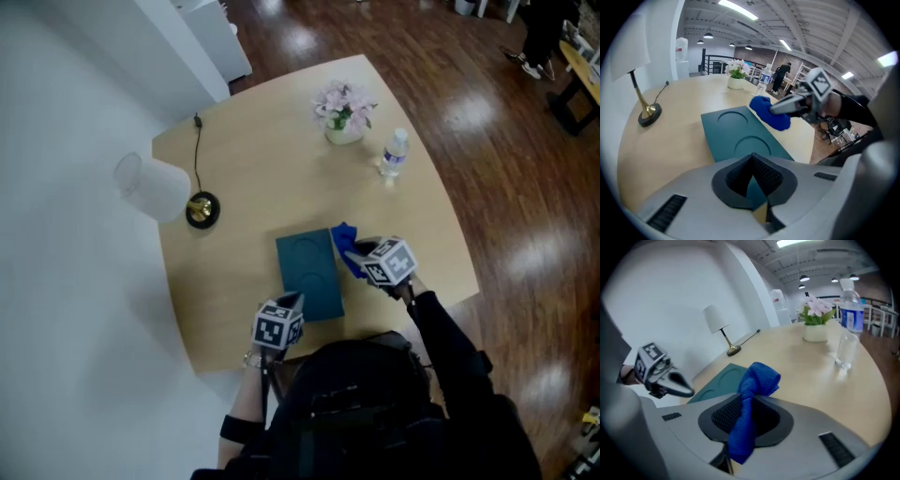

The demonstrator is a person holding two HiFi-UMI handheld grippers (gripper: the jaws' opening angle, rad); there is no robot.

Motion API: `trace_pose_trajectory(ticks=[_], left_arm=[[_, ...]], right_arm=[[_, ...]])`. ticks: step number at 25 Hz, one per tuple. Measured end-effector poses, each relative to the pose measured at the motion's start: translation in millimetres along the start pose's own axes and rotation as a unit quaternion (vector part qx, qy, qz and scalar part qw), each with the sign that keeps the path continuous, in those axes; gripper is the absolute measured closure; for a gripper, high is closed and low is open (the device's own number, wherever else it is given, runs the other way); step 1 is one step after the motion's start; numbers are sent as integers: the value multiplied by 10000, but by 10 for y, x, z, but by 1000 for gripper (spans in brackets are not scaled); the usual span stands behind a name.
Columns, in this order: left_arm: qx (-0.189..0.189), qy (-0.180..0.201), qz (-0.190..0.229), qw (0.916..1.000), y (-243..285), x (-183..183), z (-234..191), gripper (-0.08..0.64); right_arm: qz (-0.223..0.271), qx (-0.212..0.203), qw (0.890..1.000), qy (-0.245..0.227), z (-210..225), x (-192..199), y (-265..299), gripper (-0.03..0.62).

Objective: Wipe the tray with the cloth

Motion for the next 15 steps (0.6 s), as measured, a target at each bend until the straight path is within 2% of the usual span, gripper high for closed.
trace_pose_trajectory(ticks=[4,8,11,15], left_arm=[[-30,-557,-105,9984,-247,576,144,558],[-77,-1227,-261,9921,-171,1031,187,558],[-23,-1494,-240,9885,-15,1065,195,558],[-54,-1742,-216,9845,98,975,166,558]], right_arm=[[92,259,9977,-619,298,-615,361,511],[-161,146,9929,-1171,411,-962,769,511],[-410,-139,9878,-1498,351,-1012,1025,511],[-746,-621,9783,-1831,175,-830,1170,511]])
Point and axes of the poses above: the fingertips, and each gripper's own axes: y forward along the fingers, z to its right, x out of its underside, the point moved 1 cm from there along -y, backward along the fingers, and after that the axes turned 13 degrees about x, right-handed, at the moved point
